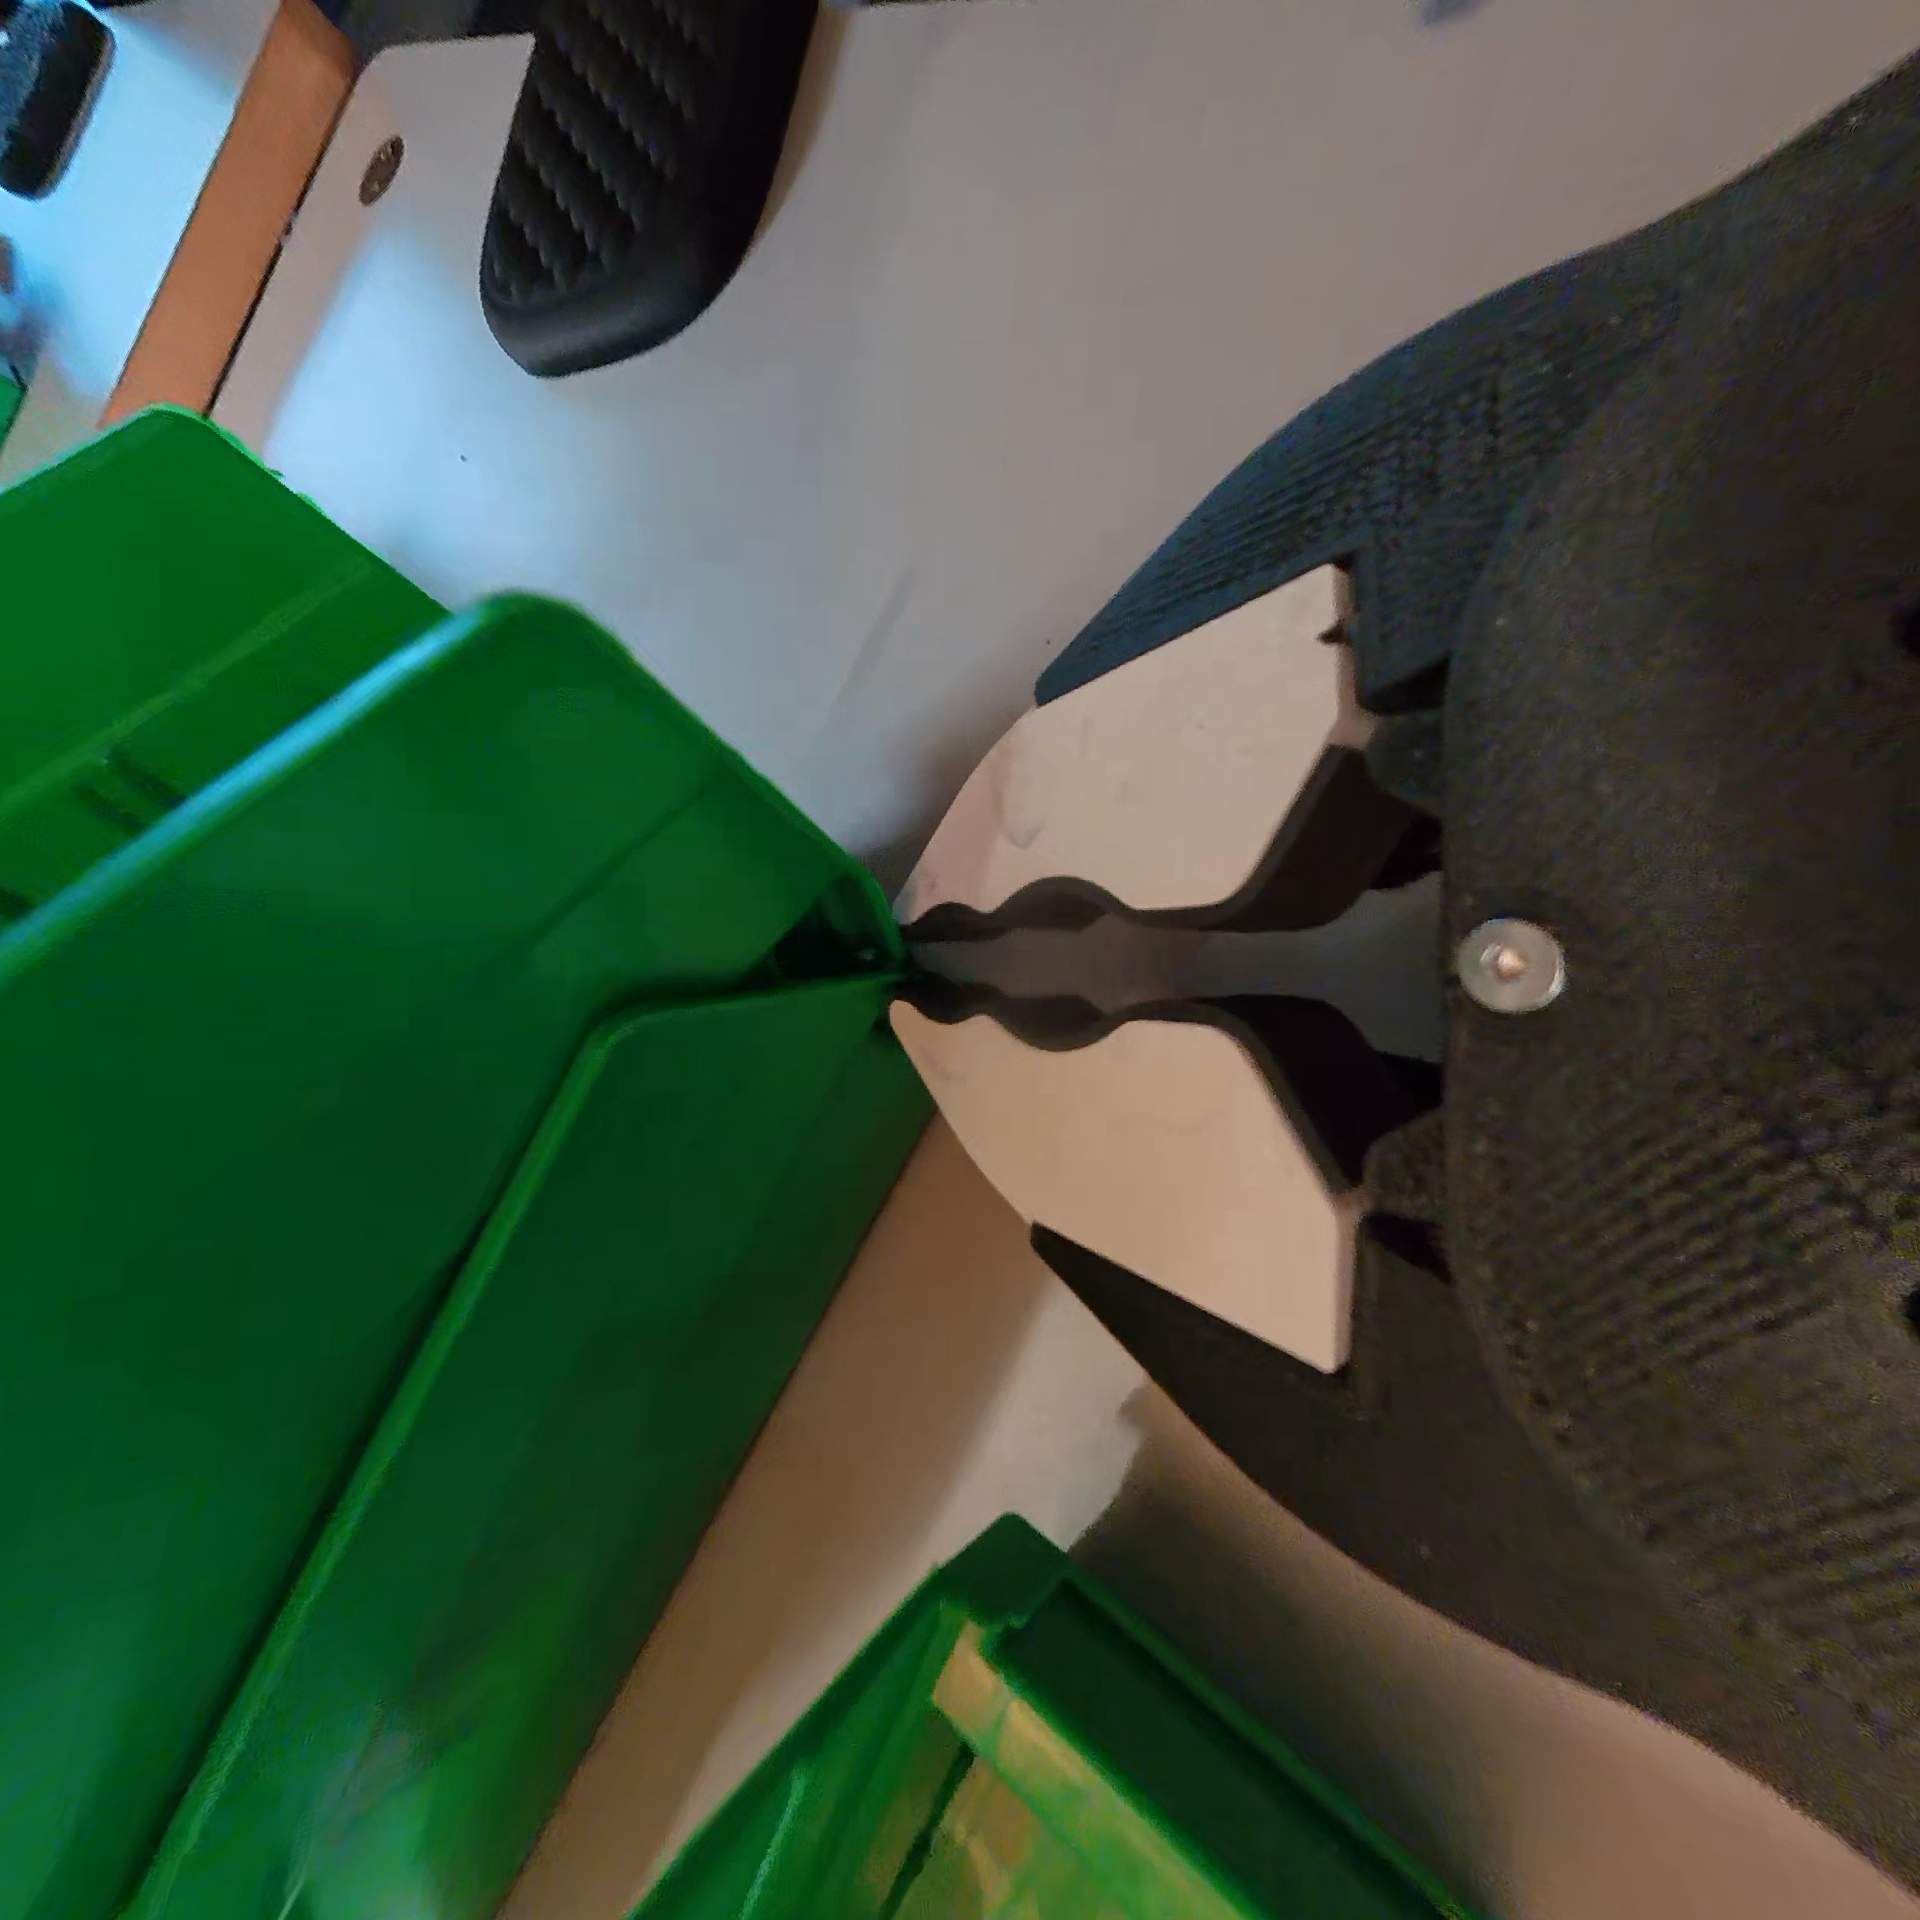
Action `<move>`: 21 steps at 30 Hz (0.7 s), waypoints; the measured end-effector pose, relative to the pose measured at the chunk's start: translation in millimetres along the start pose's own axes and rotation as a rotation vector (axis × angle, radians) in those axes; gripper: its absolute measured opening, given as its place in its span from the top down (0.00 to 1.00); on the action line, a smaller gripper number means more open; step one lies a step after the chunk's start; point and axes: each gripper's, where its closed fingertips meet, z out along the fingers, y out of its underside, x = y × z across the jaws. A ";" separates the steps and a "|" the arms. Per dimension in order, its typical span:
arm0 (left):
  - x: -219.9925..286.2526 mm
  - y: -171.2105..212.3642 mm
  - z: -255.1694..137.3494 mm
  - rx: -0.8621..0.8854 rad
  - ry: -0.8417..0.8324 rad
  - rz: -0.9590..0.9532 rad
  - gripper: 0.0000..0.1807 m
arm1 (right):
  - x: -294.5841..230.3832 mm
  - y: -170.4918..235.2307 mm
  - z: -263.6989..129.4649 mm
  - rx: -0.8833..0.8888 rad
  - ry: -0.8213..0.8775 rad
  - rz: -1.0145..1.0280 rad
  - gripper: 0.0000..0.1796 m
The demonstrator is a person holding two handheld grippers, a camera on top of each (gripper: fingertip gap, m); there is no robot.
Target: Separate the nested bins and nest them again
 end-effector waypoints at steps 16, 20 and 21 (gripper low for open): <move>7.8 -73.0 -46.3 0.362 -0.225 0.224 0.85 | 3.5 2.5 22.6 -0.020 0.116 0.009 0.95; 2.7 -75.4 -41.5 0.305 -0.331 0.262 0.89 | 8.6 5.0 25.7 -0.047 0.173 0.015 0.95; 3.3 -75.7 -41.0 0.308 -0.351 0.279 0.89 | 8.9 5.3 26.4 -0.043 0.179 0.025 0.95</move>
